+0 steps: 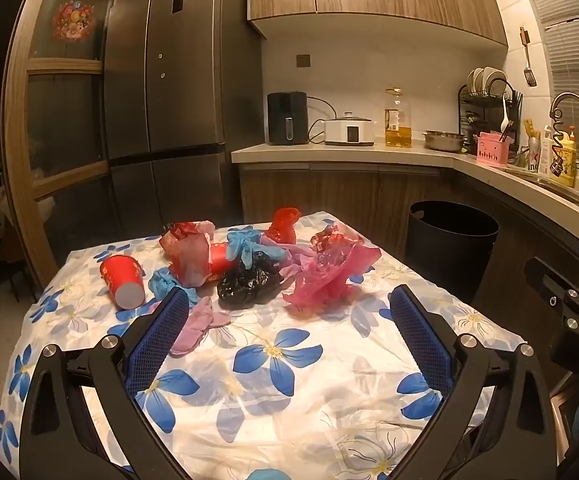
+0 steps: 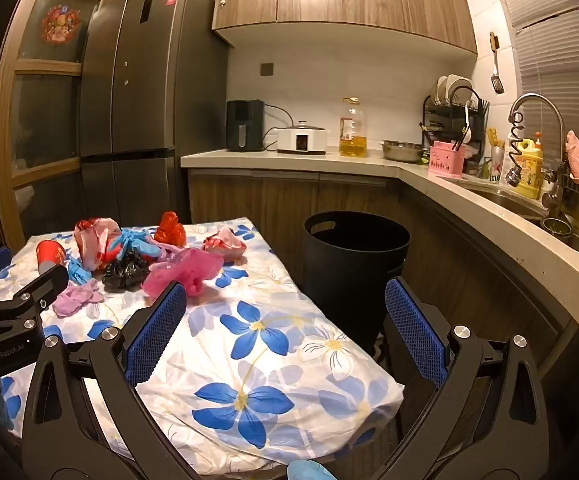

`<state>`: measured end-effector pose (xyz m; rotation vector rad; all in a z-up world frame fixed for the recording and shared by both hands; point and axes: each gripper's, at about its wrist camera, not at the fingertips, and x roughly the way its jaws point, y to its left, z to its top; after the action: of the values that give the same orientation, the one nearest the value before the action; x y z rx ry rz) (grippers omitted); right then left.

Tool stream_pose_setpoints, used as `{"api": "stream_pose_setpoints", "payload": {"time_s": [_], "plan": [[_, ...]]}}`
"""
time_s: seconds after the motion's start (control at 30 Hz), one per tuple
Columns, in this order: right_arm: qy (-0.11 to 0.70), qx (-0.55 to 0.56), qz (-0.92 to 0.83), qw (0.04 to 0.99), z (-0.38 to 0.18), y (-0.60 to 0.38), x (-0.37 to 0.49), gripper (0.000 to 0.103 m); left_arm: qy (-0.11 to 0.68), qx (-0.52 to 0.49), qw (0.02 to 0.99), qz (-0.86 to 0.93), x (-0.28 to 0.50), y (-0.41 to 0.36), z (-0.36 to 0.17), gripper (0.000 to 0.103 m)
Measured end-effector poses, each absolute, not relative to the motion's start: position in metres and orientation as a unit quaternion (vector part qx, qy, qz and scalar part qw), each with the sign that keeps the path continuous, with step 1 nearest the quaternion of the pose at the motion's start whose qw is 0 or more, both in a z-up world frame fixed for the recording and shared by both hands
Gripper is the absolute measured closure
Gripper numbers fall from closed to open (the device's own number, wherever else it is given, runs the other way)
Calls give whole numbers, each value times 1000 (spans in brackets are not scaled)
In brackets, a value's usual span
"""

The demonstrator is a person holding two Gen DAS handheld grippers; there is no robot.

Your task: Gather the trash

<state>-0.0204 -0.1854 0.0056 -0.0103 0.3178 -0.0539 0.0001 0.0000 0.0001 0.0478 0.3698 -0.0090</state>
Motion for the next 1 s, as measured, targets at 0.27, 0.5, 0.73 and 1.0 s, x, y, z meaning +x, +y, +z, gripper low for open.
{"api": "stream_pose_setpoints", "payload": {"time_s": [0.27,0.5,0.73,1.0], "plan": [[159,-4,-27,987,6,-185,-20,5,181,26,983,-5,0,0,0,6],[158,-5,-28,987,6,-185,-21,5,181,25,983,-6,0,1,0,6],[158,-5,-28,987,6,-185,-21,5,180,26,983,-7,-4,-1,2,6],[158,-5,-27,987,6,-185,-21,5,180,27,983,-8,-3,-1,4,6]]}}
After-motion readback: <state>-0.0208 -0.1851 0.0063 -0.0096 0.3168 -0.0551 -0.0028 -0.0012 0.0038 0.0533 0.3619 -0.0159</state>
